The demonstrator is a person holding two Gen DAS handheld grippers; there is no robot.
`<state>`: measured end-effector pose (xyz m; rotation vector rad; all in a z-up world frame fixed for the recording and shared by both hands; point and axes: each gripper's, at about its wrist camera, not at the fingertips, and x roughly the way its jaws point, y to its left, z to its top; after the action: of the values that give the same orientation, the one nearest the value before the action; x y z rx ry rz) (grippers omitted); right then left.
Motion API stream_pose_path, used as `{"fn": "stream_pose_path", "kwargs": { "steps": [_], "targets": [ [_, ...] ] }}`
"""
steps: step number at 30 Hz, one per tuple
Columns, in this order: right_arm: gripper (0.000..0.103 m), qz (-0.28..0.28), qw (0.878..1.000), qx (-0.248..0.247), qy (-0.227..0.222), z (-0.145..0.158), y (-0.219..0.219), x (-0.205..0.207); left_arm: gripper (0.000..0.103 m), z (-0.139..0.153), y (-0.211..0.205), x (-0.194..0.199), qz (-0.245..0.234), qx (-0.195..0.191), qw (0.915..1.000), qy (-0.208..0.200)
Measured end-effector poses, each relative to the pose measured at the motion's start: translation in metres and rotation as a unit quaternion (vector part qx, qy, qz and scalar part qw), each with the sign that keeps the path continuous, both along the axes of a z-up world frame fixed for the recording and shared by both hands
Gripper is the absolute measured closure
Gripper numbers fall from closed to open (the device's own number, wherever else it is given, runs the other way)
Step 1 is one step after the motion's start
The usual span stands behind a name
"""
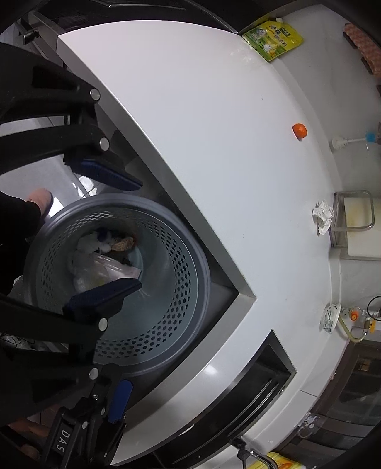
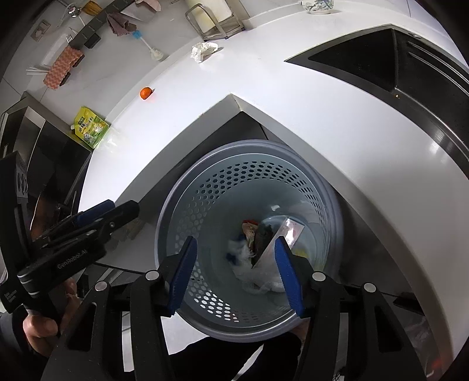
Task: Collect trash
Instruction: 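Open both tools to drop the container and strap into the basket, then move both tools back over the counter toward the paper and orange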
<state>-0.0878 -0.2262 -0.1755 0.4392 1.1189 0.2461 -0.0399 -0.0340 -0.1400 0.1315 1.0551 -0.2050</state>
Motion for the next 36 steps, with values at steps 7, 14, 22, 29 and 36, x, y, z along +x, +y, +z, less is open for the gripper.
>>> {"fn": "stream_pose_path", "kwargs": {
  "steps": [7, 14, 22, 29, 36],
  "targets": [
    [0.05, 0.004, 1.0, 0.007, 0.001, 0.002, -0.001, -0.005, 0.039, 0.003, 0.001, -0.006, 0.006, 0.004, 1.0, 0.003],
    [0.05, 0.014, 1.0, 0.015, -0.009, 0.013, -0.003, -0.007, 0.035, 0.021, 0.001, -0.006, 0.017, 0.008, 0.9998, -0.012],
    [0.049, 0.027, 0.999, 0.008, -0.034, 0.035, -0.01, -0.005, 0.031, 0.049, 0.004, -0.001, 0.042, -0.002, 0.9984, -0.038],
    [0.045, 0.04, 0.997, -0.005, -0.063, 0.061, -0.015, 0.009, 0.022, 0.077, 0.013, 0.006, 0.077, -0.002, 0.9944, -0.073],
    [0.04, 0.056, 0.994, -0.009, -0.091, 0.084, -0.007, 0.03, 0.016, 0.099, 0.035, 0.018, 0.112, 0.0, 0.989, -0.097]
  ]
}}
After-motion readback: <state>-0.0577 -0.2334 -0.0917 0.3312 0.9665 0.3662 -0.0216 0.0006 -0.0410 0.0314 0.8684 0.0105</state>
